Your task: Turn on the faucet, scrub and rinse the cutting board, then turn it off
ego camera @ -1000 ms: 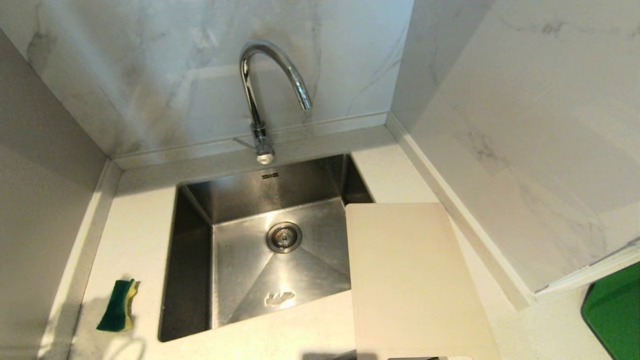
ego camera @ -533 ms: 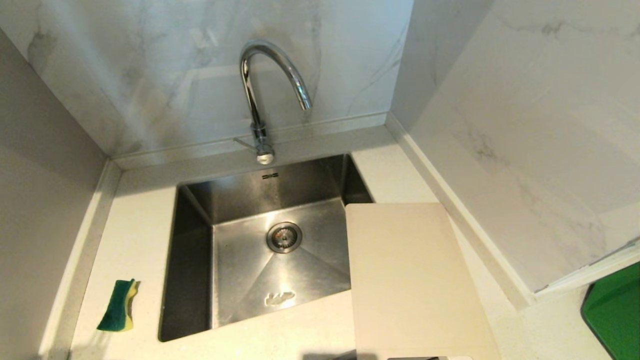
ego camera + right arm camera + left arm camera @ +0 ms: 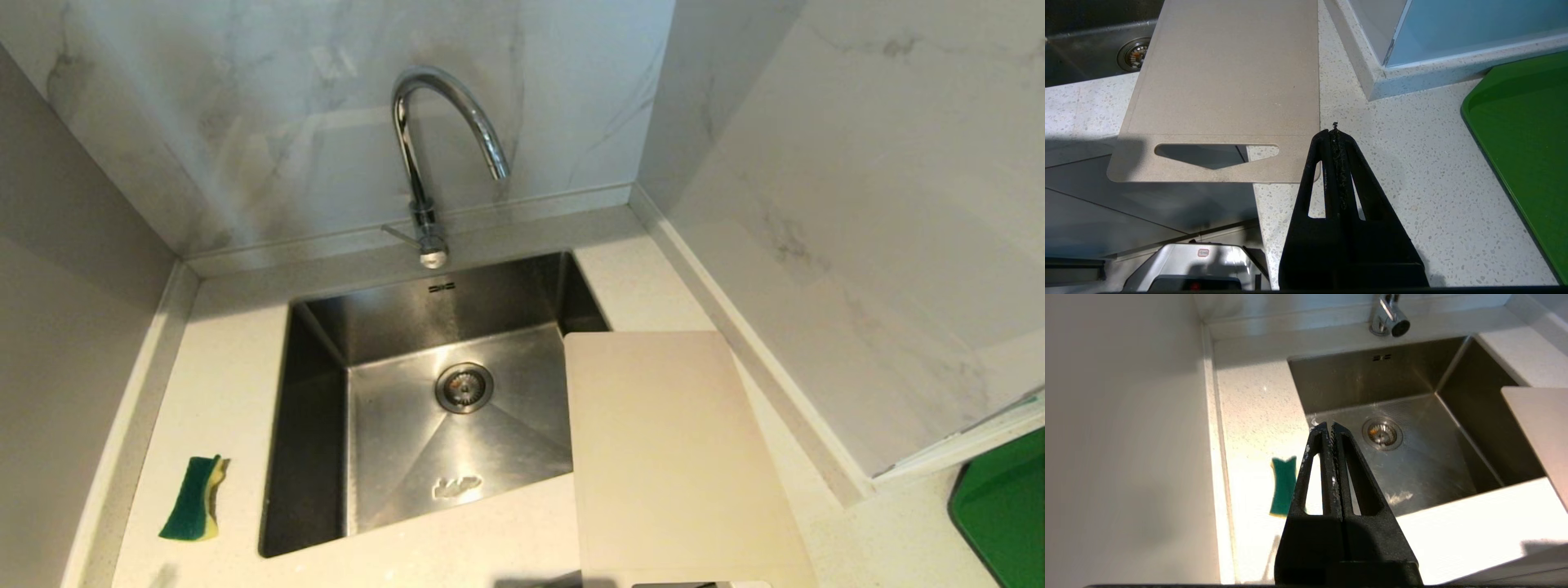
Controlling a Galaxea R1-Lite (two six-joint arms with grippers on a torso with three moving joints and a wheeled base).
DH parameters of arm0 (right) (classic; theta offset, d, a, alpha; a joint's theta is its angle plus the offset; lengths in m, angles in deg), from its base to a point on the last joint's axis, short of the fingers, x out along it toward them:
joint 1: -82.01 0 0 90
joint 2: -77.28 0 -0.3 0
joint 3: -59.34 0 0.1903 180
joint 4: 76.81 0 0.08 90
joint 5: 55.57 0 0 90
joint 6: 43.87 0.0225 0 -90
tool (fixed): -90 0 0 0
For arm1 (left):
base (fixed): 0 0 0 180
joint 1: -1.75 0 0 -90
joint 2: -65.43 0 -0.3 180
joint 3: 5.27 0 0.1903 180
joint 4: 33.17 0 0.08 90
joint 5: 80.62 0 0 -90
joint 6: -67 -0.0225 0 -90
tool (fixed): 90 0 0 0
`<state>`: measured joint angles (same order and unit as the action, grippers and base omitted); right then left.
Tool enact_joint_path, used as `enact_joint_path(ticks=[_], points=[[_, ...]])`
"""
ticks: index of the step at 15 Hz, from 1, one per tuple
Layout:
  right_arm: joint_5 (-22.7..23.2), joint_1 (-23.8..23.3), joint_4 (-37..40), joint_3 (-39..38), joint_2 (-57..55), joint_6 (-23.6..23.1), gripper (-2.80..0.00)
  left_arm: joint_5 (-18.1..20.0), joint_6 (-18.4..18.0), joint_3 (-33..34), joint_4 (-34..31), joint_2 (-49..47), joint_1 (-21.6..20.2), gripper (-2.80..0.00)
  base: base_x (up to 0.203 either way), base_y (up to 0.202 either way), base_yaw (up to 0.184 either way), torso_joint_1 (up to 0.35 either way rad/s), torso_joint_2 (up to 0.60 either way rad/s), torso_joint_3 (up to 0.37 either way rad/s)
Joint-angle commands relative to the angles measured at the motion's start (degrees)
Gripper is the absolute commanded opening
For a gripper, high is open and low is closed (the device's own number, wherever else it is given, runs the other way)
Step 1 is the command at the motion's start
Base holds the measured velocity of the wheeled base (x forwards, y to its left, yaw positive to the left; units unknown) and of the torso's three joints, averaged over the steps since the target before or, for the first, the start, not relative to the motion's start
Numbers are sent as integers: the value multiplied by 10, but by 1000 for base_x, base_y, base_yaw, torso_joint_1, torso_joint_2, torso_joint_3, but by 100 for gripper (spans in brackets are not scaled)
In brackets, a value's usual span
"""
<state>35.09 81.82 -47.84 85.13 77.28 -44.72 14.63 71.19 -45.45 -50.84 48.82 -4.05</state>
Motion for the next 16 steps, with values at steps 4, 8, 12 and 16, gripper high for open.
enact_joint_path(ticks=[4, 8, 12, 16], points=[[0, 0, 0, 0, 0, 0, -280, 38, -1, 91, 70, 6, 0, -280, 0, 0, 0, 0, 0, 0], [0, 0, 0, 0, 0, 0, -280, 95, 0, 155, 135, 6, 0, -280, 0, 0, 0, 0, 0, 0], [0, 0, 0, 0, 0, 0, -280, 136, 4, 166, 131, 6, 0, -280, 0, 0, 0, 0, 0, 0], [0, 0, 0, 0, 0, 0, -280, 146, 10, 169, 155, 6, 0, -280, 0, 0, 0, 0, 0, 0]])
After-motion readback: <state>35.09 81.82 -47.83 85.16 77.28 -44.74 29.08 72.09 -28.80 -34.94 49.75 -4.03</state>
